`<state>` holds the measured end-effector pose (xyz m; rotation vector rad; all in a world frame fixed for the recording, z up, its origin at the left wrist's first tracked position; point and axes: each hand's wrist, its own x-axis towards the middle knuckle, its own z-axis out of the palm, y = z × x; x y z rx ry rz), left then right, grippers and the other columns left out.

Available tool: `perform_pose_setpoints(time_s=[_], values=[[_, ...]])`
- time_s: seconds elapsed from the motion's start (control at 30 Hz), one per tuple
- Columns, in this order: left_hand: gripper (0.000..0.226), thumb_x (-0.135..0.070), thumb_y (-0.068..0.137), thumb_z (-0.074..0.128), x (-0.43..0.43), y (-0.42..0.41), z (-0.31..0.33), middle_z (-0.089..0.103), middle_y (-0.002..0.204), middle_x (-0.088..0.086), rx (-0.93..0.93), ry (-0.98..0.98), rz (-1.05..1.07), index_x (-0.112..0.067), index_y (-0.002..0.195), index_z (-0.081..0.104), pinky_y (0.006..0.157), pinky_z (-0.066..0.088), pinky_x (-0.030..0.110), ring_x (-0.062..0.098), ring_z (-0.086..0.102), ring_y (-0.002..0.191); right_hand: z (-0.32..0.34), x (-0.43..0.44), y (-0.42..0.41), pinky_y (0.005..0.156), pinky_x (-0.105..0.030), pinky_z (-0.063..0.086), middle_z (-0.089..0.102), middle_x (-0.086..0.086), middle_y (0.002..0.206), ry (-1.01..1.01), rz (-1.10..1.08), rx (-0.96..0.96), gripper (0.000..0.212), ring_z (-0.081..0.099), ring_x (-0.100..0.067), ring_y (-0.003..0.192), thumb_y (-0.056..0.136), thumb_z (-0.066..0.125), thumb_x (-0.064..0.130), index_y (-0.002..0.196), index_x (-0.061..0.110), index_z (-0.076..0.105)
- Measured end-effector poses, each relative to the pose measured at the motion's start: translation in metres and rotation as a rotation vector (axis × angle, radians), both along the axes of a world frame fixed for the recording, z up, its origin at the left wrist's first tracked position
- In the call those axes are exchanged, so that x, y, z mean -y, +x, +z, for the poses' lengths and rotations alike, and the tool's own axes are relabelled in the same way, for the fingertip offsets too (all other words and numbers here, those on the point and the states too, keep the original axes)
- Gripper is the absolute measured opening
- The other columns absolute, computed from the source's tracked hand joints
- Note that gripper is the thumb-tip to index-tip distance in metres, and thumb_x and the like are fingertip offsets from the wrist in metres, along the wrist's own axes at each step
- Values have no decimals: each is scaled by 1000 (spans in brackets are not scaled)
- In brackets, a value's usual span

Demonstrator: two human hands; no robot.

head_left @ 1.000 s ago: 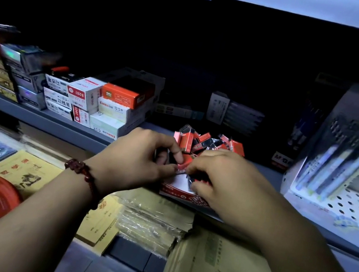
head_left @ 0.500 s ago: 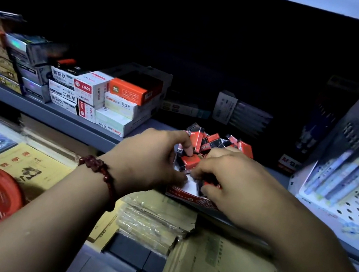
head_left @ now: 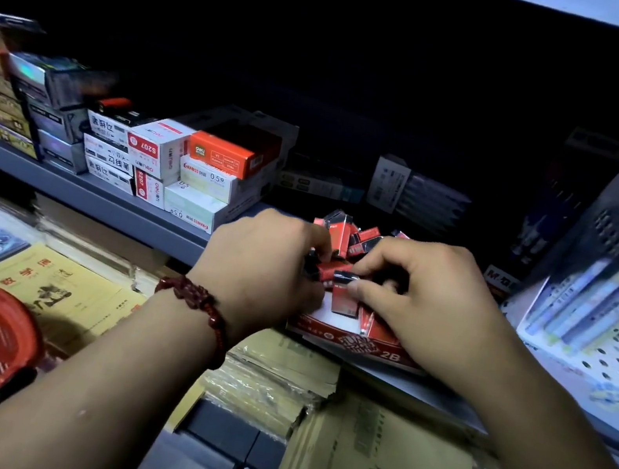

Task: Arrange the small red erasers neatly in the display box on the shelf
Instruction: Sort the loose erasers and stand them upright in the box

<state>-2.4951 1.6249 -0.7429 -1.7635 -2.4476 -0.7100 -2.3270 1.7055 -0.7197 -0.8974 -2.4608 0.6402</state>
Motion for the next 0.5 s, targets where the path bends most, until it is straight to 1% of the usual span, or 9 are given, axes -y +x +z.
perform_pose_setpoints(time_s=[0.07, 0.13, 0.2, 0.27, 0.33, 0.37, 0.43, 0.5], values=[[37, -53, 74, 76, 0, -1, -1, 68, 88, -8, -19, 26, -9, -44, 109, 68, 69, 50, 29, 20, 67, 87, 0, -1, 1, 52, -25, 46, 64, 4, 61, -15, -9, -30, 9, 56, -12, 50, 85, 81, 21, 80, 25, 74], [38, -56, 74, 75, 1, -2, -1, 69, 85, -9, -14, 45, -24, -45, 110, 69, 71, 54, 31, 20, 68, 86, 0, 0, 1, 58, -34, 51, 67, -1, 63, -29, -18, -58, 9, 63, -24, 60, 85, 81, 21, 79, 24, 74], [37, -56, 76, 77, 2, -6, -1, 67, 81, -11, 27, 39, -48, -45, 111, 70, 72, 54, 31, 17, 68, 83, -1, 0, 2, 61, -38, 52, 68, -2, 64, -39, -22, -82, 9, 64, -26, 63, 85, 81, 21, 79, 24, 74], [31, -51, 79, 79, 2, -11, -1, 66, 74, -12, 122, 25, -109, -42, 108, 72, 69, 55, 31, 8, 65, 72, -1, -1, 2, 59, -35, 52, 67, 1, 62, -43, -26, -83, 10, 63, -22, 61, 84, 81, 21, 78, 23, 74], [25, -43, 82, 81, 2, -17, -2, 67, 67, -7, 245, 30, -193, -36, 105, 75, 60, 52, 27, 0, 59, 57, -1, -1, 3, 54, -26, 50, 64, 6, 60, -39, -29, -87, 12, 59, -12, 54, 84, 82, 21, 76, 22, 73], [23, -39, 83, 81, 3, -20, -2, 67, 66, -5, 299, 35, -231, -34, 105, 75, 56, 49, 23, 0, 56, 53, -1, -1, 3, 52, -22, 47, 62, 9, 59, -38, -30, -93, 14, 56, -7, 52, 84, 82, 21, 75, 22, 72], [18, -32, 84, 81, 4, -24, -2, 67, 66, -3, 392, 36, -281, -32, 101, 76, 52, 42, 15, 0, 53, 52, -2, -1, 3, 50, -20, 45, 63, 15, 60, -44, -27, -103, 18, 54, -2, 51, 84, 82, 22, 72, 21, 69], [11, -26, 86, 79, 5, -27, -4, 67, 66, -1, 487, 33, -299, -30, 96, 76, 50, 41, 15, 1, 52, 51, -4, -1, 2, 49, -20, 43, 63, 18, 61, -51, -18, -119, 20, 52, -3, 50, 84, 82, 22, 70, 21, 68]])
